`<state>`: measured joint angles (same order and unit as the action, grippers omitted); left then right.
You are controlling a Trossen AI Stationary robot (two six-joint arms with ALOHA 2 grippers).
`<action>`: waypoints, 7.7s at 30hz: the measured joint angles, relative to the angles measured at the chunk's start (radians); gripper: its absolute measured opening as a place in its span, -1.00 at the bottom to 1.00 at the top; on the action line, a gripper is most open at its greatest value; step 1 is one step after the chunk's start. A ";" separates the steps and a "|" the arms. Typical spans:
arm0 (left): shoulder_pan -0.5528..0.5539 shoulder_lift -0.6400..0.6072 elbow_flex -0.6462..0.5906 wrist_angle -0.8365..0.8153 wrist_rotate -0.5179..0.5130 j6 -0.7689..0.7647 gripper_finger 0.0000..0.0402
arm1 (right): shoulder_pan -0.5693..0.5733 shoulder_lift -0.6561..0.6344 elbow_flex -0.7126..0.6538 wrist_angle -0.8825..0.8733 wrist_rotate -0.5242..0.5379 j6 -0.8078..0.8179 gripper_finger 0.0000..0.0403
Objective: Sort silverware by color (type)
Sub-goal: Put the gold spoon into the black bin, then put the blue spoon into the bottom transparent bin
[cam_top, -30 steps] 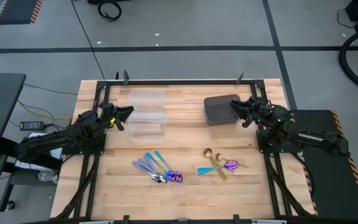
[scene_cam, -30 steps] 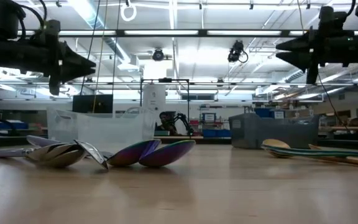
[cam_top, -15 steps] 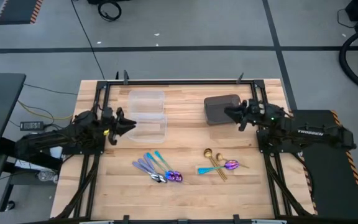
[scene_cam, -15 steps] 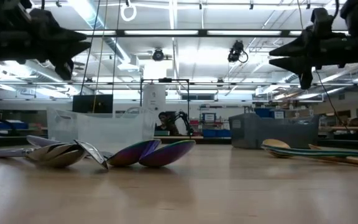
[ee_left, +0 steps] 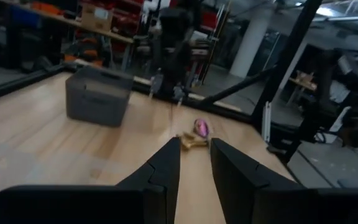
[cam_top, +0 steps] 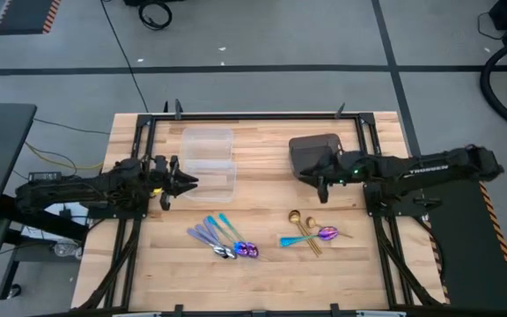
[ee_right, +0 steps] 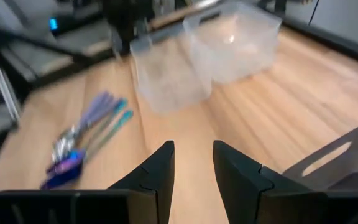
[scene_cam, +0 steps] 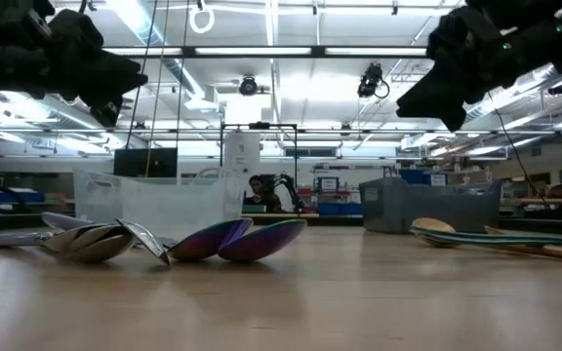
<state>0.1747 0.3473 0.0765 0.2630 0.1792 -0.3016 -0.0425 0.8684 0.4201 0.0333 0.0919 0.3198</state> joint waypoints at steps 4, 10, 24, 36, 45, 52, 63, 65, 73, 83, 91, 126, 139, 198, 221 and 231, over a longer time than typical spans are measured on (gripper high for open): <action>-0.009 0.046 0.001 -0.002 -0.037 -0.014 -0.42 | 0.093 0.119 0.109 -0.138 0.035 -0.006 -0.40; -0.018 0.101 0.001 0.001 -0.071 -0.040 -0.18 | 0.237 0.289 0.256 -0.344 0.025 0.048 -0.40; -0.017 0.111 0.002 0.062 -0.082 -0.027 -0.10 | 0.419 0.633 0.464 -0.632 -0.014 0.151 -0.48; -0.015 0.111 0.002 0.063 -0.081 -0.024 -0.10 | 0.484 0.718 0.467 -0.648 -0.065 0.232 -0.49; -0.014 0.111 0.003 0.072 -0.083 0.009 -0.10 | 0.508 0.767 0.466 -0.681 -0.022 0.255 -0.49; -0.014 0.111 0.003 0.052 -0.084 0.010 -0.10 | 0.507 0.766 0.458 -0.679 -0.011 0.274 -0.49; -0.014 0.111 0.003 0.057 -0.085 0.007 -0.10 | 0.492 0.722 0.443 -0.753 0.023 0.364 -0.49; -0.014 0.111 0.003 0.059 -0.085 0.007 -0.10 | 0.491 0.710 0.446 -0.749 0.023 0.366 -0.49; -0.014 0.111 0.003 0.060 -0.085 0.007 -0.10 | 0.486 0.710 0.445 -0.835 0.085 0.432 -0.49; -0.014 0.111 0.003 0.061 -0.085 0.005 -0.10 | 0.445 0.709 0.411 -0.857 0.047 0.448 -0.37; -0.014 0.111 0.003 0.061 -0.085 -0.001 -0.10 | 0.399 0.704 0.340 -0.756 0.003 0.391 -0.15; -0.014 0.111 0.003 0.093 -0.115 0.112 -0.10 | 0.306 0.684 0.460 -0.787 0.259 0.180 -0.93; -0.014 0.111 0.003 0.091 -0.134 0.091 -0.10 | 0.213 0.584 0.652 -1.051 0.360 0.077 -0.93; -0.015 0.111 0.003 0.076 -0.134 0.078 -0.10 | -0.484 0.553 0.390 -0.627 0.011 -0.499 -0.73; -0.017 0.112 0.002 0.007 -0.129 0.051 -0.10 | -0.181 0.487 0.563 -0.797 0.072 -0.303 -0.52; -0.017 0.117 0.002 -0.016 -0.129 0.017 -0.10 | 0.112 0.533 0.578 -0.748 0.090 -0.129 -0.52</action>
<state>0.1574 0.4638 0.0787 0.2469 0.0505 -0.2848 0.0697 1.4016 0.9981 -0.7144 0.1816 0.1903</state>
